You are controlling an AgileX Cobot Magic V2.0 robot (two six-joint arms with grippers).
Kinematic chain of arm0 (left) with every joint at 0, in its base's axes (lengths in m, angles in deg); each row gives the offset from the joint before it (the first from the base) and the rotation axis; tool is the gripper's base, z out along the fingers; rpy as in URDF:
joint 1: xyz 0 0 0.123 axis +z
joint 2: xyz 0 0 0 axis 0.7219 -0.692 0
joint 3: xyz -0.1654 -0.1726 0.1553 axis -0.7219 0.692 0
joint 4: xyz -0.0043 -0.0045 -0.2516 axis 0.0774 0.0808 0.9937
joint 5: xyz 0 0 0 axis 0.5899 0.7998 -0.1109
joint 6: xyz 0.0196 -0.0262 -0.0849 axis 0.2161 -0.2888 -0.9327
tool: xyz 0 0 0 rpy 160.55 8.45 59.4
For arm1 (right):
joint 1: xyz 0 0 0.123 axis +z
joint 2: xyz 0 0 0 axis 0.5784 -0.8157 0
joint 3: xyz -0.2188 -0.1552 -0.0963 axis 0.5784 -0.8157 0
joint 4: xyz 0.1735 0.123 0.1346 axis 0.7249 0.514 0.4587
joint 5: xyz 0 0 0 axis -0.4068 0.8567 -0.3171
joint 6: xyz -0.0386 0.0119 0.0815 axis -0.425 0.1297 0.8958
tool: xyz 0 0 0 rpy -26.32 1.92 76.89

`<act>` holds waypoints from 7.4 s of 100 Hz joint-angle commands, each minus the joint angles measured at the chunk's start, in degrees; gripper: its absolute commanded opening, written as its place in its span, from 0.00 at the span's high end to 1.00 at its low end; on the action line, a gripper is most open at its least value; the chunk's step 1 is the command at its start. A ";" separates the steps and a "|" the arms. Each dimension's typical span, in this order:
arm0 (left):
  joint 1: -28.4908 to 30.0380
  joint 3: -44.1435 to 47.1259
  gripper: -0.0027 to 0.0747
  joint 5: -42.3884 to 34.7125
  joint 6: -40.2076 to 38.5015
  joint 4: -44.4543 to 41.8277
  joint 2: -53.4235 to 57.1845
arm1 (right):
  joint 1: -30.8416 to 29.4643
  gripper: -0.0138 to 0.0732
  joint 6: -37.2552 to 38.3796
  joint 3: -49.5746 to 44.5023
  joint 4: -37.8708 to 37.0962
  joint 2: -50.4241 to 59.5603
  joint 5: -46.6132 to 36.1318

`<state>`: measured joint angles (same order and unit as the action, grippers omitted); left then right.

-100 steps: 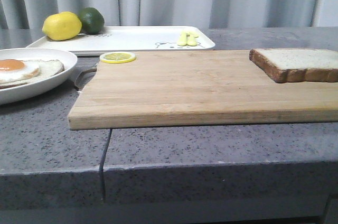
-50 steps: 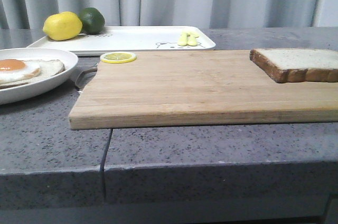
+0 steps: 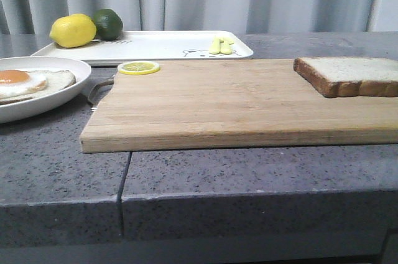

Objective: Place bread and move sandwich to tray

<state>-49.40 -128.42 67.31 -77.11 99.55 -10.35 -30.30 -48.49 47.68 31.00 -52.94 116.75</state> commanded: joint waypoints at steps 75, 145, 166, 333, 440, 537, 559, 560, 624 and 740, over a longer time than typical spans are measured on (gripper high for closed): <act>0.10 -1.93 0.43 -1.34 -0.21 1.80 -4.52 | -0.27 0.29 0.22 2.48 2.12 -4.06 2.11; 0.10 -1.93 0.44 -1.08 -0.21 1.80 -4.52 | -0.39 0.29 17.21 2.48 -6.65 -20.93 -13.06; 0.10 -1.93 0.44 -1.08 -0.21 1.80 -4.52 | -0.39 0.29 17.56 2.48 -6.58 -25.99 -16.41; 0.10 -1.93 0.44 -1.08 -0.21 1.80 -4.52 | -28.57 0.30 -42.11 -1.72 62.60 -38.03 -3.58; 0.10 -1.93 0.44 -1.08 -0.21 1.80 -4.52 | -29.64 0.30 -48.74 -2.46 72.04 -53.51 6.34; 0.10 -1.93 0.44 -1.08 -0.21 1.80 -4.52 | -29.64 0.30 -51.77 -2.38 77.30 -59.52 12.63; 0.10 -1.93 0.44 -1.08 -0.21 1.80 -4.52 | -29.64 0.30 -53.25 -2.38 79.43 -61.27 14.46; 0.10 -1.93 0.44 -1.08 -0.21 1.80 -4.52 | -29.64 0.30 -53.23 -2.38 79.53 -61.41 14.47; 0.10 -1.93 0.44 -1.08 -0.21 1.80 -4.52 | -29.64 0.75 -54.49 -2.38 78.87 -63.38 15.71; 0.10 -1.93 0.44 -1.08 -0.21 1.80 -4.52 | 0.93 0.91 -46.47 9.61 94.82 -46.45 -1.25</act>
<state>-49.40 -128.68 69.64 -77.11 100.00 -14.45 -33.75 -94.73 54.62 120.94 -101.31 120.30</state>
